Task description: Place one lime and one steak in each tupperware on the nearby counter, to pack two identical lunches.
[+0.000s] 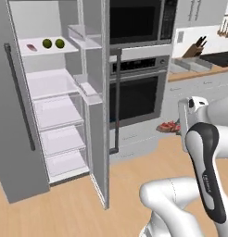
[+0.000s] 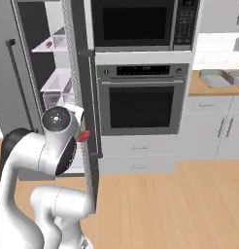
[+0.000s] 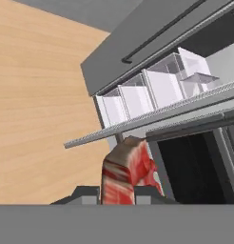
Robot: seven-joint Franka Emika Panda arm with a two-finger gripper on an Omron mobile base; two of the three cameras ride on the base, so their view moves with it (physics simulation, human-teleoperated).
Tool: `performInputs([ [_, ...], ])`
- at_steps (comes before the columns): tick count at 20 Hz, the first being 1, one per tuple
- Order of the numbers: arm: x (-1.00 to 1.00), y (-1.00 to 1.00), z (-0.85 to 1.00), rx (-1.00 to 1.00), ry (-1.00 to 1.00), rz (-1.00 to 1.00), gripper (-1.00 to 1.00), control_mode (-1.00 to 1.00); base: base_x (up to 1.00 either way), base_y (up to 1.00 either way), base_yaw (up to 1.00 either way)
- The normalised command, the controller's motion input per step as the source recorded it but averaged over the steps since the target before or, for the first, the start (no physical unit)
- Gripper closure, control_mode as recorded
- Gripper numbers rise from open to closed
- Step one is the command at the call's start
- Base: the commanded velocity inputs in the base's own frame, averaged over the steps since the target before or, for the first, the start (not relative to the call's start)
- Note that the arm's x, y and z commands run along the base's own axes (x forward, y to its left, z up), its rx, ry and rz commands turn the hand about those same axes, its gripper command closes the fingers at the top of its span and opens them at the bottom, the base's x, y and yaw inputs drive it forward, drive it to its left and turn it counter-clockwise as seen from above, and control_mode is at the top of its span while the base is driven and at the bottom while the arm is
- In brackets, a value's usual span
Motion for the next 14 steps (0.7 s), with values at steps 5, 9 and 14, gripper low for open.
performInputs([
  [5, 0.00, 0.00, 0.00, 0.00, 0.00, 0.00, 1.00, 1.00, 0.02, -1.00, -0.46],
  [9, 0.00, 0.00, 0.00, 0.00, 0.00, 0.00, 1.00, 1.00, 0.63, -0.81, -0.40],
  [14, 0.00, 0.00, 0.00, 0.00, 0.00, 0.00, 1.00, 1.00, 1.00, -0.26, -0.34],
])
